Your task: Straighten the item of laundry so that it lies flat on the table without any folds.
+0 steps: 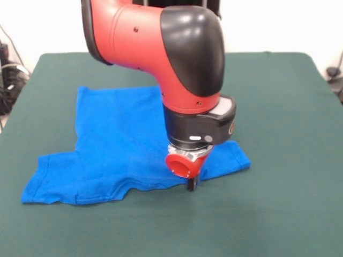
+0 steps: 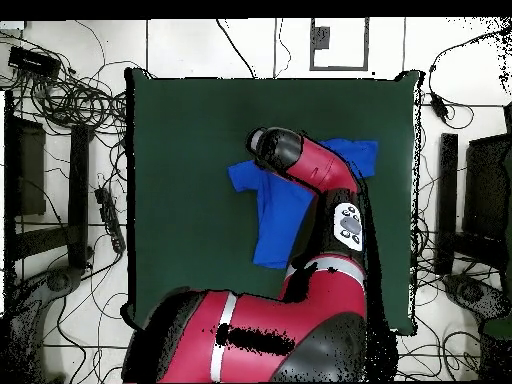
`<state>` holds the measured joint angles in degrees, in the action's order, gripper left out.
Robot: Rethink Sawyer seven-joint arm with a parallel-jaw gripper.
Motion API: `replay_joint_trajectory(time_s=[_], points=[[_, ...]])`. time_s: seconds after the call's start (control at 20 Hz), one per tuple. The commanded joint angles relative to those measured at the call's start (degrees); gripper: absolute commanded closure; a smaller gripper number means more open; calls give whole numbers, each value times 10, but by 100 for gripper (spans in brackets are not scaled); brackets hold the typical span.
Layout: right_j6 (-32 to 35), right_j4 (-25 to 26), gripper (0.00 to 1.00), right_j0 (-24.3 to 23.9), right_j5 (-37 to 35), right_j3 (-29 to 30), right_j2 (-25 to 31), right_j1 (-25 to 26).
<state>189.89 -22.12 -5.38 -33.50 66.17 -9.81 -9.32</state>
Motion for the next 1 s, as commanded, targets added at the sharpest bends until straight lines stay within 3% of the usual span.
replay_joint_trajectory(time_s=[0.05, 0.35, 0.65, 1.0], points=[[-45, 46, 100, 38, -10, 55, 65, 74], [-74, 57, 100, 28, -16, 94, 93, 47], [-151, 96, 100, -28, 75, 198, 174, -10], [-151, 161, 100, -61, 102, 250, 202, -54]])
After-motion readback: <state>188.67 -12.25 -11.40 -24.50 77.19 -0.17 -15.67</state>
